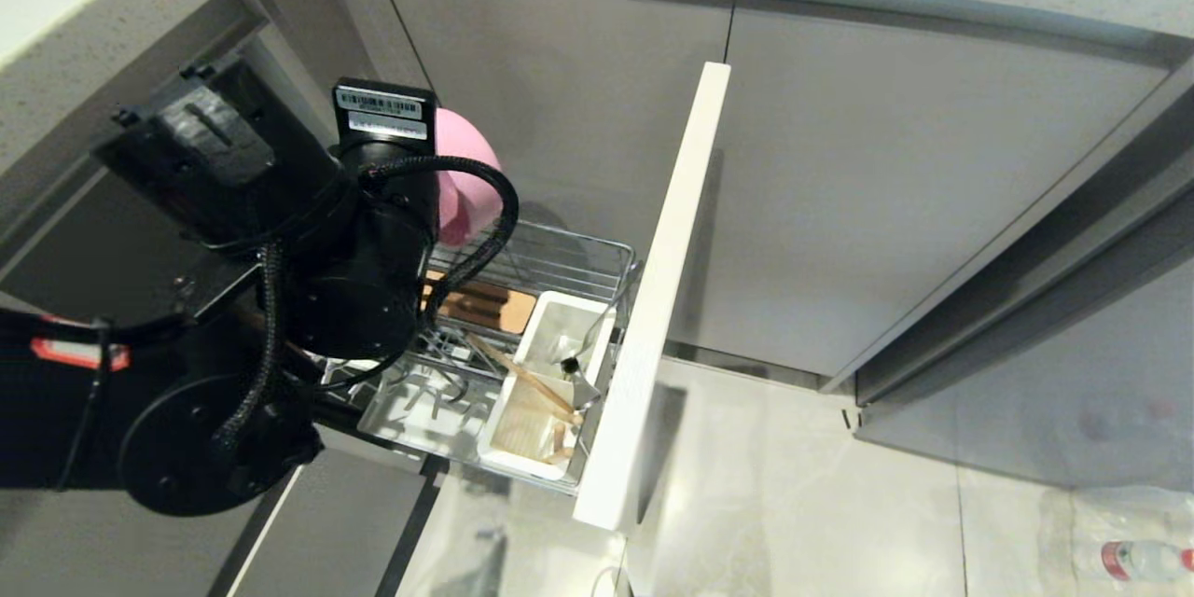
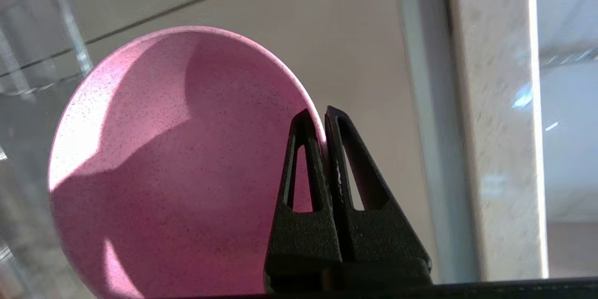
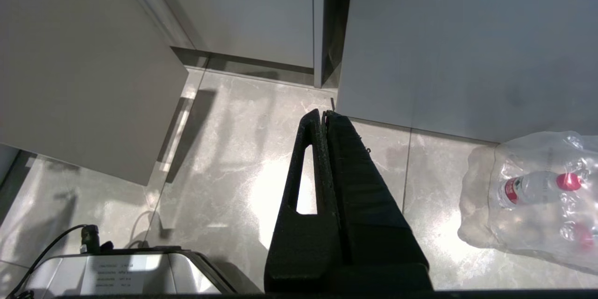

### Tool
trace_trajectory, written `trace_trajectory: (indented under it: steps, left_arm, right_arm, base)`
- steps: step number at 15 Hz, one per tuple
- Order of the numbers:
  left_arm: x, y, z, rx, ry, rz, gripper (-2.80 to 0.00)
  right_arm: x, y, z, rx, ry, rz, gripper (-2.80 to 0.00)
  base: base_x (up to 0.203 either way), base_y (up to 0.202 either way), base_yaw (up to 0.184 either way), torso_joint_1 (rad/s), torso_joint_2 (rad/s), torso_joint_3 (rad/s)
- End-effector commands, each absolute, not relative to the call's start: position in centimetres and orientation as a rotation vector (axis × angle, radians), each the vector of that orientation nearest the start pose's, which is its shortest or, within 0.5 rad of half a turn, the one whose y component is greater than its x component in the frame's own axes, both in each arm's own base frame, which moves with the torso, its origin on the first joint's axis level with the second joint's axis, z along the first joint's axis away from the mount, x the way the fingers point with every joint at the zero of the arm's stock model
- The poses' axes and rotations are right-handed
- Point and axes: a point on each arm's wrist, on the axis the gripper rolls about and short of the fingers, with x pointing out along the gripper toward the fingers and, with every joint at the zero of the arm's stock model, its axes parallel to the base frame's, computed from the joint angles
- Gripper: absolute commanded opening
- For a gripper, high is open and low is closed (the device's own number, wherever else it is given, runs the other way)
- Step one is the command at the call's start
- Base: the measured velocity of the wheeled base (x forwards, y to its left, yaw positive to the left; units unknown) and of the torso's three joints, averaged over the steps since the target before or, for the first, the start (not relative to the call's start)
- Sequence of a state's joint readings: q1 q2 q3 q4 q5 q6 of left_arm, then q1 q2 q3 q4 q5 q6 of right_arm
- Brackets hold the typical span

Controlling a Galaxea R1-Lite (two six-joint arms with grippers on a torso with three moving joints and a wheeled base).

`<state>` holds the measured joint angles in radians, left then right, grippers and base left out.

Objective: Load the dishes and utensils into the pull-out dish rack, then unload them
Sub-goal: Pick up the bowl and place it in the cupboard

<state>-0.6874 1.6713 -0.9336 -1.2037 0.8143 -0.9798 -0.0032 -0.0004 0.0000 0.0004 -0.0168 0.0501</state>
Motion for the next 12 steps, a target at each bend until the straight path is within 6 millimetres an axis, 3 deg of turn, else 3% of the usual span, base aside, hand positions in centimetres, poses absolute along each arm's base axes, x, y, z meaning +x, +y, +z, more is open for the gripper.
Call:
trace_trajectory:
  steps: [1, 12]
  left_arm:
    - [24.7, -18.0, 27.2, -1.301, -0.396, -0.053, -2.80]
    - [26.2, -17.7, 25.6, -1.362, -0.390, -0.057, -2.80]
  right_arm:
    - [-2.3, 0.0, 7.5, 0.051, 0.001, -0.020, -2.80]
    - [-2.3, 0.0, 7.5, 0.051, 0.002, -0.020, -2.80]
  base:
    - [0.000, 0.000, 0.000, 0.000, 0.00, 0.000]
    - [0.000, 0.000, 0.000, 0.000, 0.00, 0.000]
